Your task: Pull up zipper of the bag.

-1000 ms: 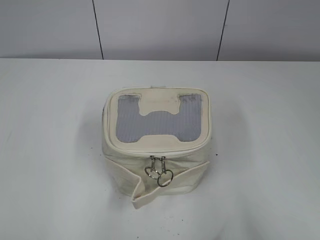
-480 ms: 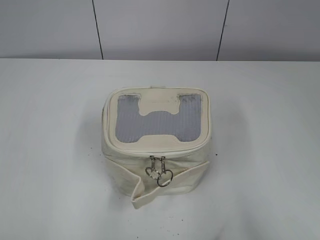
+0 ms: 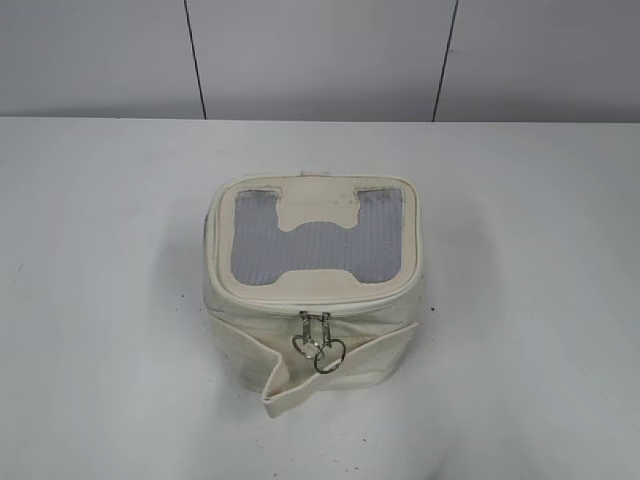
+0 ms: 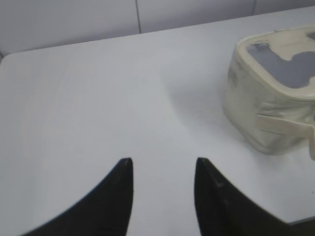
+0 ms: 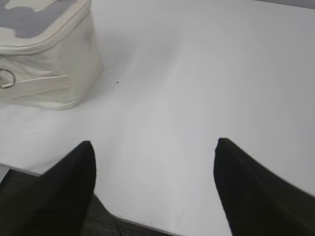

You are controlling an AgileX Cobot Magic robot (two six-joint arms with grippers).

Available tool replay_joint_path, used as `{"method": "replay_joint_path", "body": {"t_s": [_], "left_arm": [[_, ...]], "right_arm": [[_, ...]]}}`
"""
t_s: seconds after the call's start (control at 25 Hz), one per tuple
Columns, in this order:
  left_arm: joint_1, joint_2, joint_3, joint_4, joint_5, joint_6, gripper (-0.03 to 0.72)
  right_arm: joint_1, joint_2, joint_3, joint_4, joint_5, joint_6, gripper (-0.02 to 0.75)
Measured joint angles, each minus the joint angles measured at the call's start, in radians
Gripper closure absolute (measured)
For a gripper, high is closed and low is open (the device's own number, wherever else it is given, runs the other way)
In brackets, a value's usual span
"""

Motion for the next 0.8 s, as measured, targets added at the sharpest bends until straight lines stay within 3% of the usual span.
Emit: {"method": "replay_joint_path", "body": {"t_s": [0.2, 0.8], "left_arm": [[0.081, 0.0, 0.0, 0.0, 0.0, 0.0, 0.377], [0.085, 0.0, 0.0, 0.0, 0.0, 0.0, 0.381]], "right_arm": [[-0.118, 0.0, 0.0, 0.0, 0.0, 0.0, 0.159], [-0.142, 0.0, 0.002, 0.0, -0.001, 0.0, 0.159]]}}
